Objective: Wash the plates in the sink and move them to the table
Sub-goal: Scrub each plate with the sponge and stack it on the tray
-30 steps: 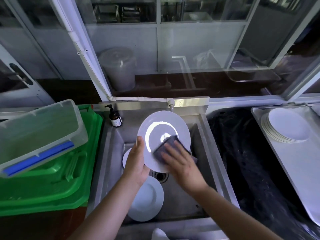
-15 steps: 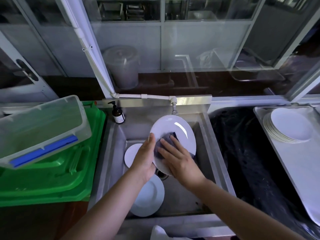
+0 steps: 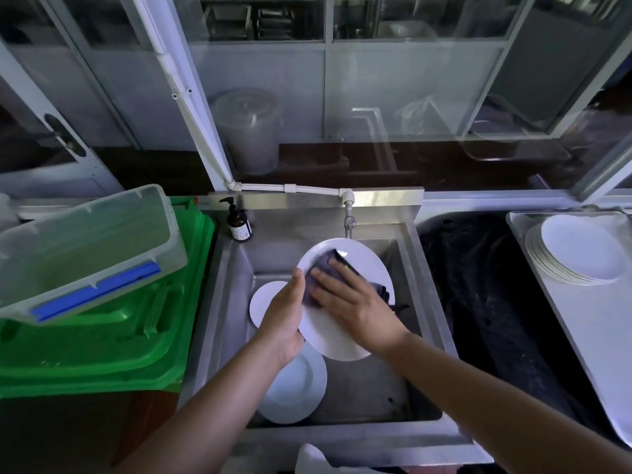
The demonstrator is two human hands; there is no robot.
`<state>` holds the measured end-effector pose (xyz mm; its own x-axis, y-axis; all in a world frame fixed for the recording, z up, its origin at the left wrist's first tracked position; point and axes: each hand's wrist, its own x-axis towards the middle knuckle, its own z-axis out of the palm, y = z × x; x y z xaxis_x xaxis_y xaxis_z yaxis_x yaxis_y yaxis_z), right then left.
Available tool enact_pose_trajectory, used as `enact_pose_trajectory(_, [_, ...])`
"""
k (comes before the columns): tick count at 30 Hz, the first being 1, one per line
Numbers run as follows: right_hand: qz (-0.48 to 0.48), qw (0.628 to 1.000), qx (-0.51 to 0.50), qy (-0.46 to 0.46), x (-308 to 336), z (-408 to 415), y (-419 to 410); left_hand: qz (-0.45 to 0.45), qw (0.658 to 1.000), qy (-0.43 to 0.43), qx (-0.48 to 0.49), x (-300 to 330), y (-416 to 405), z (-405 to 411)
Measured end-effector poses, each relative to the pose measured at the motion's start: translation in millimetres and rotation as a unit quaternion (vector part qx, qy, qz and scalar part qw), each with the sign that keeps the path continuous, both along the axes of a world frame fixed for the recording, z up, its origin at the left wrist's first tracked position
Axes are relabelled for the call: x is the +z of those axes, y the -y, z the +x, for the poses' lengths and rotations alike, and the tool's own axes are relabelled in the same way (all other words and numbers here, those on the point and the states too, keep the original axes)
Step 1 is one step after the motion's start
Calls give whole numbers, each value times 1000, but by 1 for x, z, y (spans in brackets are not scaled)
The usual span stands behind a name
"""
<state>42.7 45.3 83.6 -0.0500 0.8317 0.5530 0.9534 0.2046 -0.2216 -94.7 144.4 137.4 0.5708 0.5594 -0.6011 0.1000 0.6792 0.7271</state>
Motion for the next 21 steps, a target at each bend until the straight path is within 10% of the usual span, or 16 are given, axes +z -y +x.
enact_pose_trajectory(5, [23, 990, -108, -90, -4, -19, -7, 28, 999, 4, 22, -1, 3, 3])
enact_pose_trajectory(11, [-27, 997, 65, 37, -26, -19, 34, 29, 999, -7, 14, -12, 0, -2])
enact_pose_trajectory(17, [4, 987, -126, -100, -11, 8, -13, 4, 1000, -27, -5, -14, 15, -2])
enact_pose_trajectory(21, [-15, 994, -79, -76, -22, -20, 14, 11, 999, -10, 42, -14, 5, 2])
